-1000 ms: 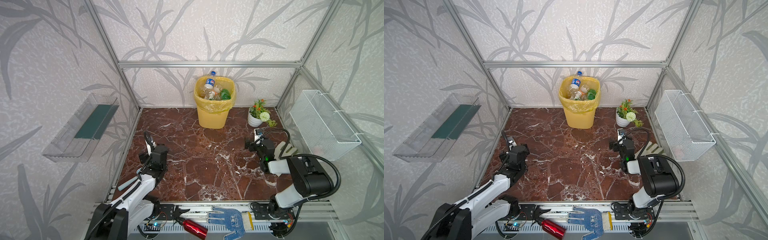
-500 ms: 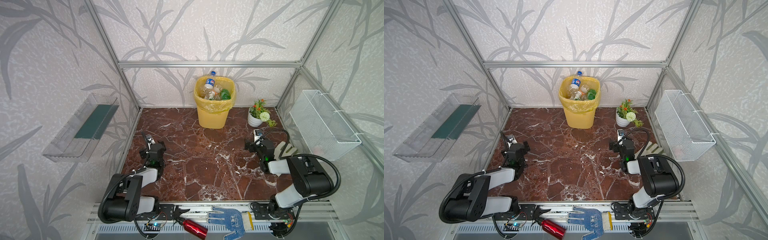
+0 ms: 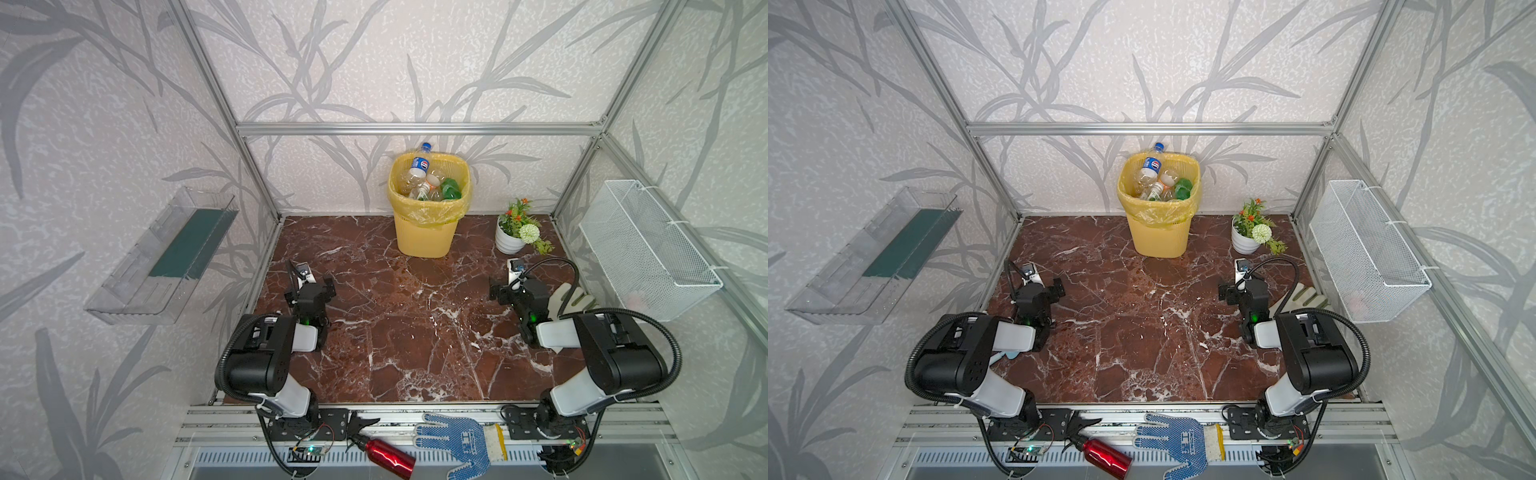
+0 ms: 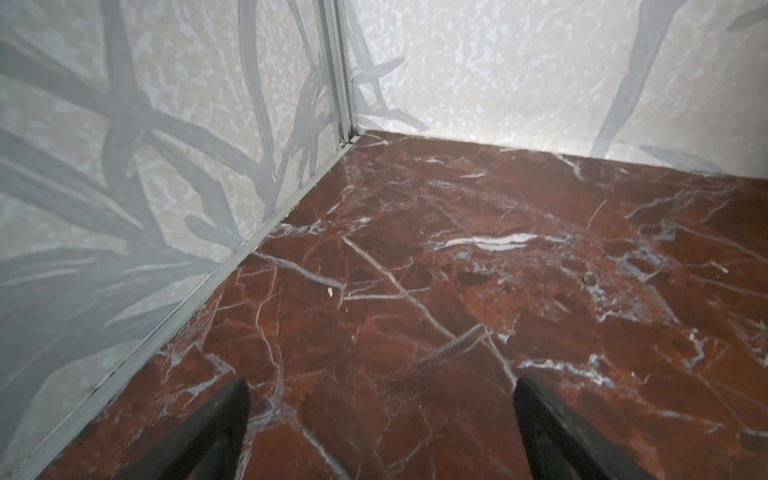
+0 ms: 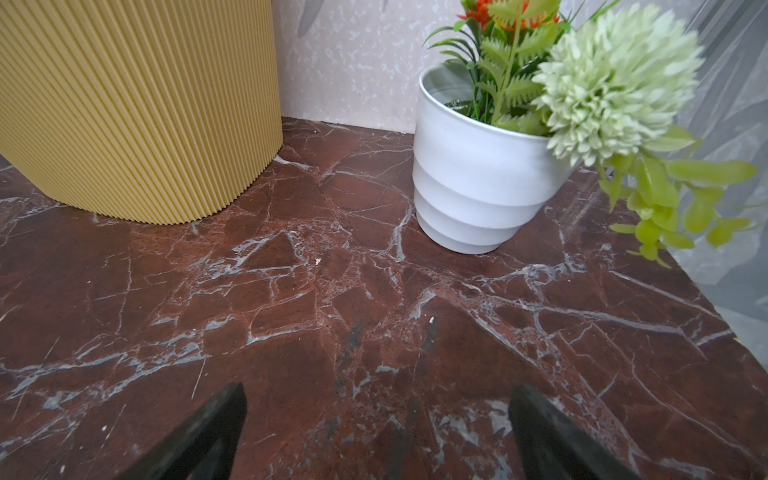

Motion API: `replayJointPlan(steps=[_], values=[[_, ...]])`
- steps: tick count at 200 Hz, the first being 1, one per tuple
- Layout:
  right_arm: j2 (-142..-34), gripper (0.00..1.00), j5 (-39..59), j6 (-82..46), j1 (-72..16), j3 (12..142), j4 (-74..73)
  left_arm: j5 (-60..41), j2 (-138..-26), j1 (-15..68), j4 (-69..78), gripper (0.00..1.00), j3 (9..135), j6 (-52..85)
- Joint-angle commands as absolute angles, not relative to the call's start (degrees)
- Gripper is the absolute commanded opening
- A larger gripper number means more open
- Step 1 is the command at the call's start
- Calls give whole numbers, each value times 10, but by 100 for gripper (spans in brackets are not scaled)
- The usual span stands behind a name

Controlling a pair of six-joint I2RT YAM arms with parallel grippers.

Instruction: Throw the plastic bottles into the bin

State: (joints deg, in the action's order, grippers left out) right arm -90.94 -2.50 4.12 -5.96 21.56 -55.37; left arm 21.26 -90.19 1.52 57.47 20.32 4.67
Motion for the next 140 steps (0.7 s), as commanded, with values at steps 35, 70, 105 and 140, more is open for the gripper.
replayJointPlan(steps=[35,70,105,140], values=[[-910,99,0,48,-58,214,-564,208,-904,12,568,99,208,40],[-910,99,0,48,-58,214,-564,208,-904,11,565,99,208,41],[-909,99,0,48,-58,214,-564,207,-904,10,565,99,208,42],[-909,99,0,48,-58,215,-561,207,-903,10,564,99,208,42]])
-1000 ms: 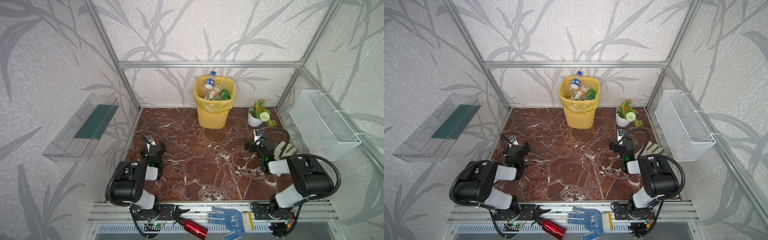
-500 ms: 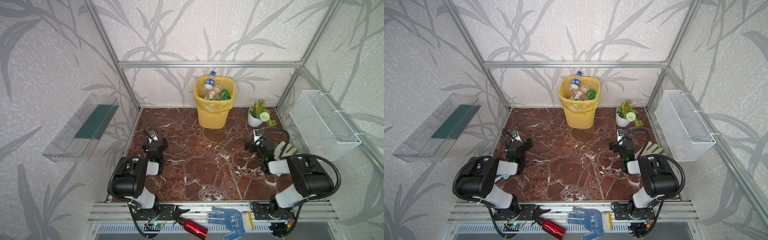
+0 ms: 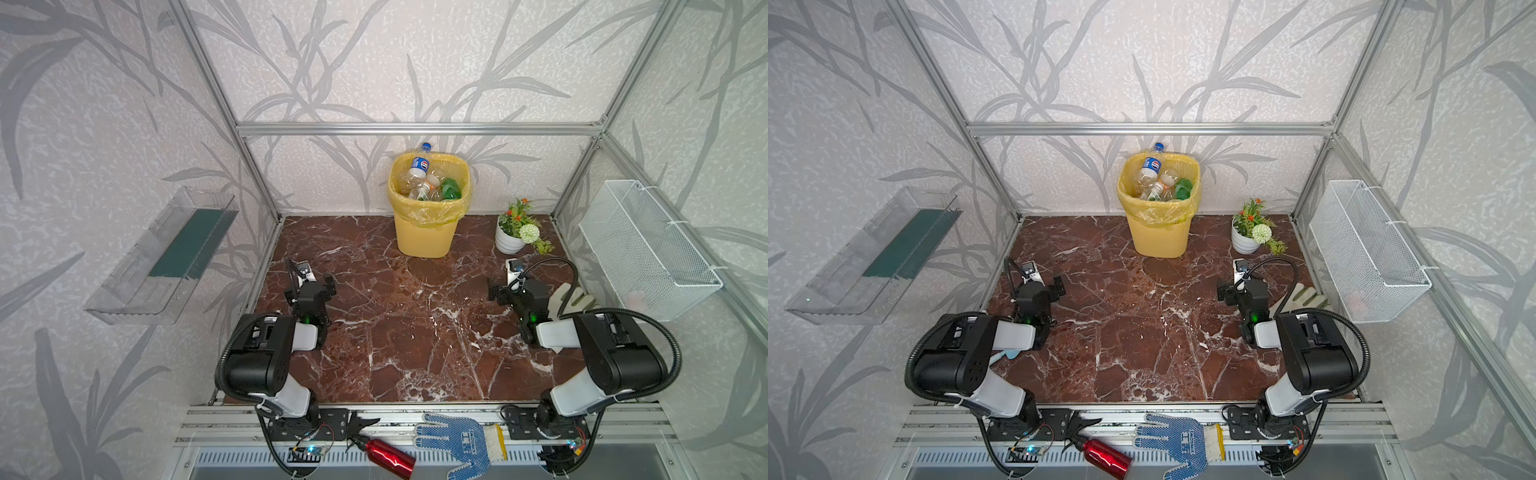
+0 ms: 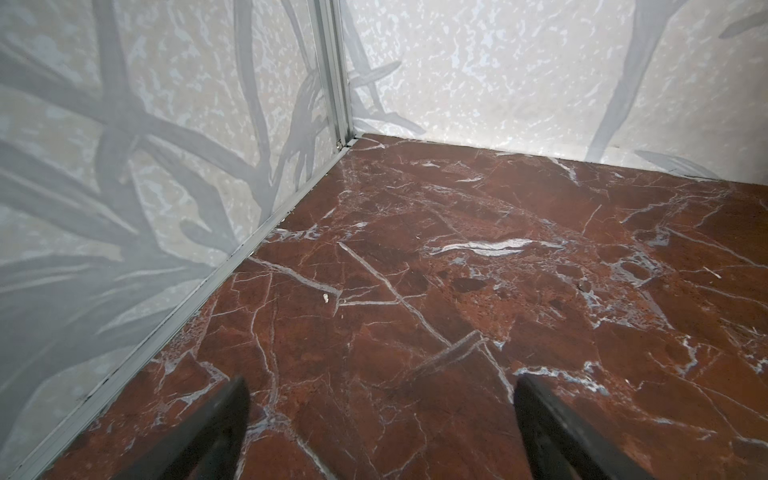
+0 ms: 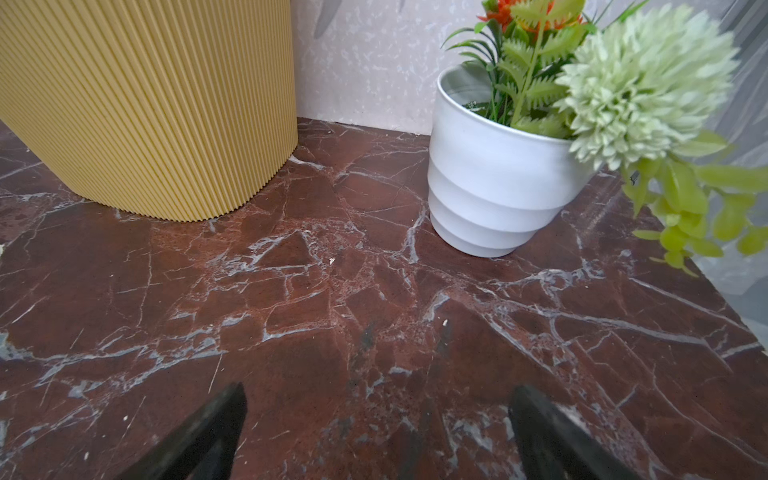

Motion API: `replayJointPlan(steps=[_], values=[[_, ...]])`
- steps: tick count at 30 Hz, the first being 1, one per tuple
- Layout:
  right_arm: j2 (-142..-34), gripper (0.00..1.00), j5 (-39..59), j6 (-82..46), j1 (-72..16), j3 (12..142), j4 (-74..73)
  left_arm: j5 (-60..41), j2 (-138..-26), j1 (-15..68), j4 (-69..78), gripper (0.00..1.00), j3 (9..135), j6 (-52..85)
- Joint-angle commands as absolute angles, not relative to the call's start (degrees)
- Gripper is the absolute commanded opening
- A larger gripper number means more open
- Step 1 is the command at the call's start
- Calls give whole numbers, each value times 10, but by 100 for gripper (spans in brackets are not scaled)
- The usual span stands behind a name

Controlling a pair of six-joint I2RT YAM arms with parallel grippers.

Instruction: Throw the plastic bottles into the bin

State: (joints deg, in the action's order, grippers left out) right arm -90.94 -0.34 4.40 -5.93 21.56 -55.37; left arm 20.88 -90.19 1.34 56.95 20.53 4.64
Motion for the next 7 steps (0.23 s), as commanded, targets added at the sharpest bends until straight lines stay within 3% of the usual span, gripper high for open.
replayJointPlan(steps=[1,7], values=[[-909,99,0,48,-58,215,-560,207,-903,10,564,99,208,42],[-910,99,0,47,-58,215,-562,206,-904,10,564,99,208,42]])
